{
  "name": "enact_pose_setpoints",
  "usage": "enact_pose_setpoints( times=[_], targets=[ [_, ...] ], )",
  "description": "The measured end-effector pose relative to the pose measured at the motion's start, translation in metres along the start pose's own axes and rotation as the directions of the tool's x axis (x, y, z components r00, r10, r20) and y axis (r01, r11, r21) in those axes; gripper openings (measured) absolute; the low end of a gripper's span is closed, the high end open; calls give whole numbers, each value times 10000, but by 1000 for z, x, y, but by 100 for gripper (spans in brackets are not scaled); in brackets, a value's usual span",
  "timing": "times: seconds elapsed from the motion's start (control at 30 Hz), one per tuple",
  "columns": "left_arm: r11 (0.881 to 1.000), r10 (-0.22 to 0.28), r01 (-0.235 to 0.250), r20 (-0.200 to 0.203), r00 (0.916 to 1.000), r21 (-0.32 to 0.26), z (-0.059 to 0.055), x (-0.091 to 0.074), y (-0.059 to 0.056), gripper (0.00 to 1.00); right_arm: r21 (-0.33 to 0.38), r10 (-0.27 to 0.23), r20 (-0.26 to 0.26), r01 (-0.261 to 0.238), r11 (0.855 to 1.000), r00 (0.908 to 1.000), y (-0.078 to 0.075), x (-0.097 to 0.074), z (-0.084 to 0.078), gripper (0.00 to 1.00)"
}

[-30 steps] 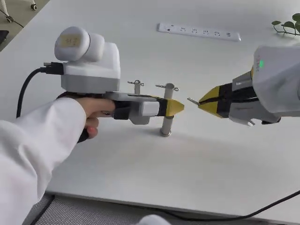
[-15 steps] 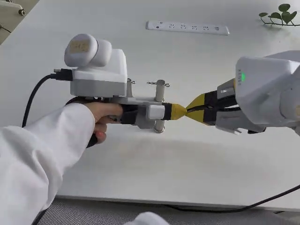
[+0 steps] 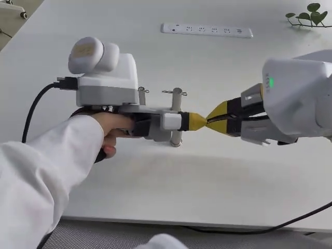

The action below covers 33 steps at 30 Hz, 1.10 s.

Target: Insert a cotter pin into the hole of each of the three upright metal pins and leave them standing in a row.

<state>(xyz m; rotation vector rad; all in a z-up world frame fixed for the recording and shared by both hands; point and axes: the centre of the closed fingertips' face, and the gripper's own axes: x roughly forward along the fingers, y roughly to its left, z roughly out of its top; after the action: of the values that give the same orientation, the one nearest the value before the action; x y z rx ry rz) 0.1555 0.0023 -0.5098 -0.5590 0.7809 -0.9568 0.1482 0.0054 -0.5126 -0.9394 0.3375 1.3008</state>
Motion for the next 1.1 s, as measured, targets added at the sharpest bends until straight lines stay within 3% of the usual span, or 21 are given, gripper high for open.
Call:
enact_pose_setpoints(
  times=[0.1,0.3,0.37,0.4,0.43,0.47,0.5,0.53,0.6,0.63,0.7,0.77,0.8,0.87,0.9,0.93,0.97,1.0,1.03,1.1],
  targets=[
    [9993,48,-47,-23,10000,381,-2,0,0,0,49,112,-2,-112,9999,9999,1,1,0,0],
    [9995,8,-7,-26,10000,312,-2,-3,0,0,82,142,89,-143,9999,9999,1,1,-1,0],
    [9977,46,-43,-46,10000,681,-1,-6,0,0,312,64,-132,-59,9995,9999,-3,1,-8,14],
    [9934,83,-75,-64,9999,1144,-1,-7,1,0,322,-66,-170,71,9995,9998,-6,2,-10,25],
    [9842,30,-24,-31,10000,1773,0,-9,0,0,509,-35,-204,45,9987,9998,-7,2,-13,29],
    [9798,0,19,-99,10000,1999,-2,-11,-2,0,1205,417,-120,-400,9919,9991,-3,3,-19,29],
    [9679,54,-8,-177,9998,2512,-3,-12,-1,0,1413,400,99,-410,9891,9992,-4,3,-19,25],
    [9390,90,23,-311,9995,3438,-5,-15,-2,0,1905,573,284,-617,9798,9980,-2,2,-19,23],
    [8956,146,122,-567,9983,4447,-9,-18,-4,0,2628,1068,661,-1205,9573,9921,1,3,-22,25],
    [8938,74,185,-560,9984,4481,-9,-19,-6,0,2798,1127,817,-1313,9510,9903,2,3,-22,26],
    [8671,-161,355,-433,9989,4968,-6,-20,-10,0,3222,1563,1151,-1857,9283,9810,9,2,-18,25],
    [8406,-323,513,-448,9985,5392,-6,-22,-13,0,3320,1638,1346,-2002,9218,9773,11,1,-15,21],
    [8096,-364,594,-510,9980,5840,-6,-23,-14,0,3506,1734,1472,-2153,9114,9738,14,1,-13,20],
    [7507,-245,622,-664,9975,6577,-8,-24,-14,0,3597,1733,1627,-2219,9063,9713,14,1,-10,20],
    [7333,-247,668,-717,9971,6766,-8,-24,-14,0,3704,1822,1843,-2399,8973,9658,16,1,-6,19],
    [7216,-333,775,-773,9964,6880,-9,-24,-16,0,3769,1907,1915,-2516,8914,9628,18,0,-4,17],
    [7200,-388,834,-800,9960,6889,-9,-24,-18,0,3735,1900,1961,-2524,8927,9620,18,0,-2,15],
    [7107,-426,875,-815,9958,6980,-9,-24,-19,0,3710,1949,1963,-2568,8924,9610,19,1,-1,14],
    [6950,-502,957,-848,9951,7126,-9,-24,-20,0,3715,2008,1917,-2604,8912,9607,20,1,-1,14],
    [6926,-375,1024,-1062,9936,7140,-11,-24,-18,0,3608,2072,1859,-2629,8948,9605,22,2,-1,15]
  ],
)
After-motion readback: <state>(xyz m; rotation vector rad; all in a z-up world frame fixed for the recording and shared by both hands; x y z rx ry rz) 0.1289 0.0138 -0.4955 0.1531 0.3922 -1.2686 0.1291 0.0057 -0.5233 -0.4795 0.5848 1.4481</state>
